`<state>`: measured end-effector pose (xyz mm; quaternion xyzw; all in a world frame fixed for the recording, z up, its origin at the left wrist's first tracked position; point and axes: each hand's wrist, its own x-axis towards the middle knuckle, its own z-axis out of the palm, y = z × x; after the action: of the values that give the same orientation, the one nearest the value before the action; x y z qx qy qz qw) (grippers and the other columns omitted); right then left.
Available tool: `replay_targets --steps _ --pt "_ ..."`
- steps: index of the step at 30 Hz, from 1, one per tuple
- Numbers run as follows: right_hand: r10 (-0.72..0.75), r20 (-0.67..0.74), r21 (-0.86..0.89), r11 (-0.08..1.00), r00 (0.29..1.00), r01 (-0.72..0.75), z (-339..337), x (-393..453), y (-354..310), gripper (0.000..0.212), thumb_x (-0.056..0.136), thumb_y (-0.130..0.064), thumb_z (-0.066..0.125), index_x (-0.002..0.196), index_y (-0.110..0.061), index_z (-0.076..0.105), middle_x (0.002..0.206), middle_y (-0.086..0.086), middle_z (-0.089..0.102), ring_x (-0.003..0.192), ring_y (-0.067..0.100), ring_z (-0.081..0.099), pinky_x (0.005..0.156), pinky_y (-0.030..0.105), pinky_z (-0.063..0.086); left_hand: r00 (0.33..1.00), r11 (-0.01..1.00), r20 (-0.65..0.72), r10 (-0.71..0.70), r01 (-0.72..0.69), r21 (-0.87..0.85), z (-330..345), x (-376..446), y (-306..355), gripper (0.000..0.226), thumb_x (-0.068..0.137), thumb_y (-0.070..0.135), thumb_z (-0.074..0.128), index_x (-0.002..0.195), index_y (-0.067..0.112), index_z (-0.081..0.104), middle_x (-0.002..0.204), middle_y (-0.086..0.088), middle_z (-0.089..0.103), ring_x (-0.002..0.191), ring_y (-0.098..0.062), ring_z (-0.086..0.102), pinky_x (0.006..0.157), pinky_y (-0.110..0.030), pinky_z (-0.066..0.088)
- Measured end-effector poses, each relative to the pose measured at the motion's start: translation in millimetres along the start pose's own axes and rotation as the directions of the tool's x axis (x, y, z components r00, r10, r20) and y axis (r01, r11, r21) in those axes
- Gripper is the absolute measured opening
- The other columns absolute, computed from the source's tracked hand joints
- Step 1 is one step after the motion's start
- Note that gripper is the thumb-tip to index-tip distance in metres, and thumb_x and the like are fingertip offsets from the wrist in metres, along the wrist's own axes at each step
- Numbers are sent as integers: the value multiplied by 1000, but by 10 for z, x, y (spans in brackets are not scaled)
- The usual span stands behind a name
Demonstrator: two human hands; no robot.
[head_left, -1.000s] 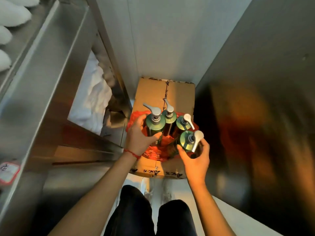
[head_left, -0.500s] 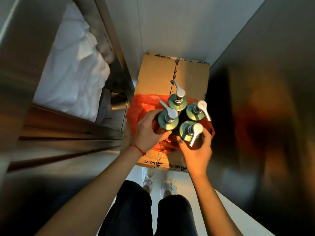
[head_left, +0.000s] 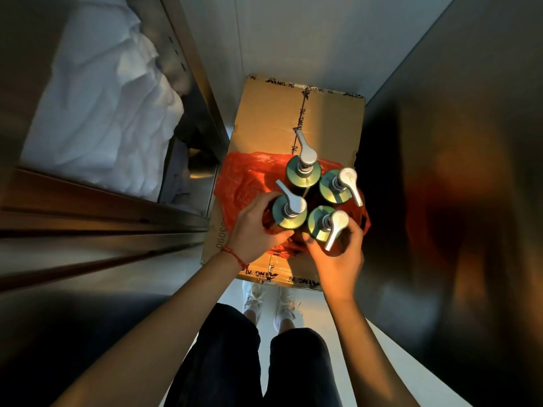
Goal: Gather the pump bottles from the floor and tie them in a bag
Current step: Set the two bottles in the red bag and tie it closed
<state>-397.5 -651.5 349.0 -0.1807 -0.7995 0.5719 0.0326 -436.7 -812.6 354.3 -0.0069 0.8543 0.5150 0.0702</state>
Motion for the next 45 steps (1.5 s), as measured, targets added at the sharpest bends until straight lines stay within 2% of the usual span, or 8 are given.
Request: replay_targets --steps 10,17,23,31,35,39,43,45 --pt "-39 7 -20 999 999 39 -36 -24 -39 62 62 -29 78 107 -57 46 112 -30 53 110 -7 52 95 17 42 1000 1000 -21 5 -5 -5 26 -56 -33 65 57 9 82 116 13 53 108 7 56 99 -1 50 83 2 34" --pt "-21 24 -13 1000 999 21 -50 -57 -53 63 59 -38 78 109 -56 44 110 -38 53 111 -1 53 95 28 46 1000 999 -8 -21 21 -26 30 -75 -35 68 60 14 81 121 16 50 115 1 59 105 -10 54 86 -3 39" --pt "-25 26 -21 999 999 26 -69 -96 -55 67 63 -28 81 114 -51 45 115 -33 52 116 5 52 98 36 47 999 998 -21 -45 44 -47 18 -115 -6 69 62 17 81 123 15 48 119 -4 59 107 -11 53 88 -6 40" --pt "-23 36 -8 1000 999 23 -85 -87 -57 64 65 -28 81 119 -37 48 119 -17 54 118 10 52 99 40 47 997 996 -51 -53 49 -80 0 -108 28 69 65 15 79 126 9 46 121 -8 58 113 -18 53 92 -25 46" --pt "-34 36 -16 999 999 34 -90 -87 -64 64 66 -29 81 119 -39 47 119 -22 52 118 9 52 99 38 47 998 996 -52 -44 39 -85 3 -103 41 70 64 15 80 125 9 46 120 -8 58 112 -17 53 90 -18 44" --pt "-28 39 -7 1000 999 29 -109 -111 -75 62 65 -34 79 119 -40 47 121 -21 53 118 9 52 99 39 47 997 993 -37 -63 59 -107 -11 -123 54 73 64 14 80 128 10 44 124 -7 56 114 -18 52 94 -27 46" --pt "9 25 0 1000 1000 -9 -179 -162 -85 60 65 -32 80 116 -44 48 122 -9 56 118 13 53 99 38 47 995 994 -70 -76 70 -87 -62 -223 20 80 62 14 82 131 12 42 124 2 50 114 1 41 91 -1 33" --pt "47 17 -1 999 999 -47 -243 -178 -62 59 67 -29 79 119 -33 51 125 -4 56 117 10 53 99 32 46 988 979 -54 -145 136 -150 -109 -285 -21 81 63 13 82 132 16 41 127 3 47 119 -5 42 97 -15 37"
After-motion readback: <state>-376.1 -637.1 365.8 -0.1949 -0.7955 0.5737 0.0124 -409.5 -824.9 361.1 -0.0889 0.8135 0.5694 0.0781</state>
